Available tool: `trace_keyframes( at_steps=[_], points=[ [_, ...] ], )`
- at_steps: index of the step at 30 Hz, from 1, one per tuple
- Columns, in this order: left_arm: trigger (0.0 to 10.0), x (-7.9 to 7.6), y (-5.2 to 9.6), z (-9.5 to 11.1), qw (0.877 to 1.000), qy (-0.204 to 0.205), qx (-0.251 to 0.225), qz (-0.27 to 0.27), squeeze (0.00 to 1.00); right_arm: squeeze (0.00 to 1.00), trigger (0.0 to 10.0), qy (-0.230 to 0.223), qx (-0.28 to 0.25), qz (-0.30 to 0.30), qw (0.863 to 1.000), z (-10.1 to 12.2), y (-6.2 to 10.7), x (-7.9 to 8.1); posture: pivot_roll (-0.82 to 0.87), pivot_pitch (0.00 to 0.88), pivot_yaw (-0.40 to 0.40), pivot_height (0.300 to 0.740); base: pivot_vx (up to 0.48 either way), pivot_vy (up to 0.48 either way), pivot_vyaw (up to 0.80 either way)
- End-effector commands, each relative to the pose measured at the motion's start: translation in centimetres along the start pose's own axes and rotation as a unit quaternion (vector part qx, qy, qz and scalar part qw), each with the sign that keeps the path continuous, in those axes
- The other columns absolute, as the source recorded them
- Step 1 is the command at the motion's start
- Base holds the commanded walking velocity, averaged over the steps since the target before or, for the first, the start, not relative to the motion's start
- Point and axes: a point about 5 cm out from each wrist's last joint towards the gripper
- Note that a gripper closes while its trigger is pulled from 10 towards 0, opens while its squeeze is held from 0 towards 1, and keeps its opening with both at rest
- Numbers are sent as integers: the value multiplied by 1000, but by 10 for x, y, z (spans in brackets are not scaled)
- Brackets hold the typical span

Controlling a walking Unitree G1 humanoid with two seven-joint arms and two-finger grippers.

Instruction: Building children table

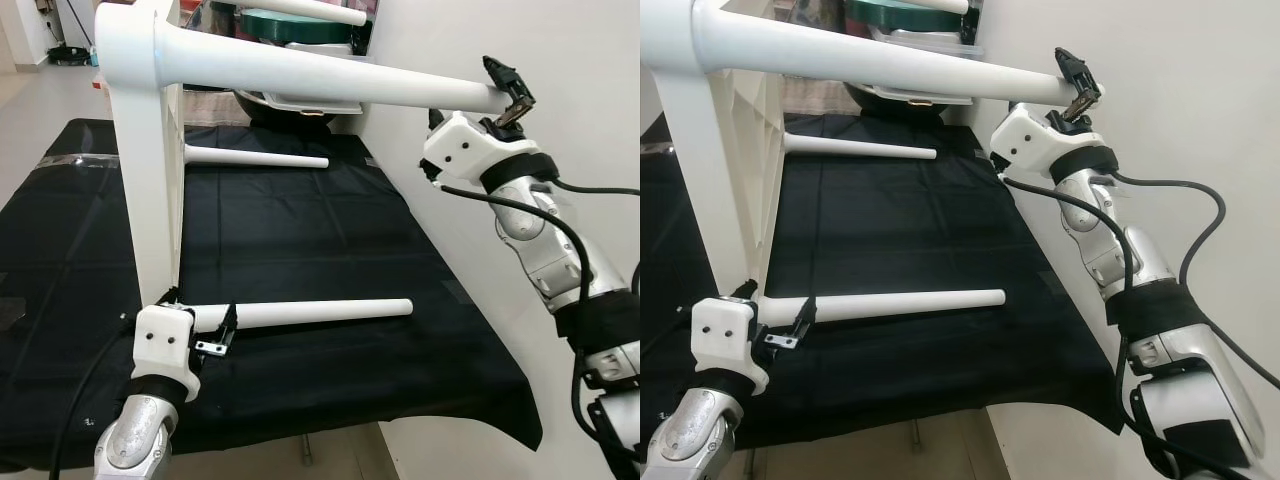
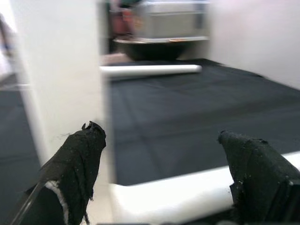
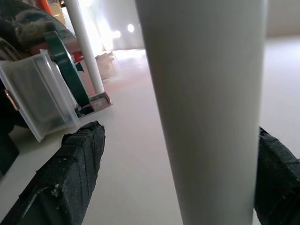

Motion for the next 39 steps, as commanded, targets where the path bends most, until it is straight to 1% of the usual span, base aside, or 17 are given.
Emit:
trace_keyframes(
  at_steps=[1, 2, 3, 4, 8, 10, 14, 19, 21, 22, 24, 25, 27, 28, 29, 30, 39],
  points=[
    [10000, 2, 0, -2, 1000, -4, 2, 16, 0, 0, 7725, 3, 1, 4, 1000, -1, -1, 1, 104, 0, -150, 740, 0, 0, 0],
    [10000, 7, -1, -1, 999, -13, -3, 43, 0, 0, 8863, 3, 5, 4, 1000, -4, 0, 1, 104, 0, -150, 740, 0, 0, 0],
    [10000, 7, -1, -1, 999, -13, -3, 43, 0, 0, 8863, 3, 5, 4, 1000, -4, 0, 1, 104, 0, -150, 740, 0, 0, 0],
    [10000, 9, 0, -1, 998, -20, -6, 59, 0, 0, 10000, 2, 9, 4, 1000, -5, 0, 3, 107, 0, -153, 740, 0, 0, 0],
    [10000, 9, 0, -1, 998, -20, -6, 59, 0, 0, 10000, 2, 9, 4, 1000, -5, 0, 3, 107, 0, -153, 740, 0, 0, 0],
    [10000, 10, -1, 1, 996, -32, -14, 79, 0, 0, 10000, 1, 10, 3, 1000, -6, -3, 5, 113, 0, -157, 740, 0, 0, 0],
    [10000, 11, -1, 1, 995, -39, -16, 85, 0, 0, 10000, -1, 8, 3, 1000, -5, -4, 6, 113, 0, -156, 740, 0, 0, 0],
    [10000, 21, -6, -1, 992, -52, -18, 109, 0, 0, 9804, -5, 6, 4, 1000, -5, -6, 8, 112, 0, -152, 740, 0, 0, 0],
    [10000, 21, -6, -1, 992, -52, -18, 109, 0, 0, 9804, -5, 6, 4, 1000, -5, -6, 8, 112, 0, -152, 740, 0, 0, 0],
    [10000, 22, -7, -1, 992, -55, -17, 113, 0, 0, 3922, -7, 6, 5, 1000, -5, -7, 8, 107, 0, -148, 740, 0, 0, 0],
    [10000, 22, -8, -2, 991, -58, -15, 117, 0, 0, 3843, -8, 7, 5, 1000, -5, -7, 8, 105, 0, -146, 740, 0, 0, 0],
    [10000, 23, -8, -4, 991, -59, -12, 123, 0, 0, 3412, -8, 9, 4, 1000, -6, -7, 7, 103, 0, -146, 740, 0, 0, 0],
    [10000, 23, -8, -5, 990, -60, -10, 125, 0, 0, 3333, -8, 10, 4, 1000, -7, -6, 6, 102, 0, -147, 740, 0, 0, 0],
    [10000, 23, -7, -6, 990, -62, -8, 126, 0, 0, 2941, -8, 11, 3, 1000, -7, -6, 6, 102, 0, -147, 740, 0, 0, 0],
    [10000, 23, -8, -8, 990, -62, -6, 127, 0, 0, 863, -9, 11, 3, 1000, -7, -7, 6, 99, 0, -146, 740, 0, 0, 0],
    [10000, 23, -8, -9, 990, -64, -5, 128, 0, 0, 157, -10, 10, 2, 1000, -7, -7, 6, 99, 0, -146, 740, 0, 0, 0],
    [10000, 26, -14, -19, 991, -61, 8, 118, 0, 0, 0, -19, 2, 0, 1000, -3, -9, 7, 98, 0, -149, 740, 0, 0, 0]
  ],
)
Point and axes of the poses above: a point about 5 cm out from each wrist's last joint towards the gripper, its own y axis pointing back from the gripper into the wrist, its own z axis along the axis of the wrist's last joint, x = y × z, and after that the axes turned 2 degrees about y, right-handed
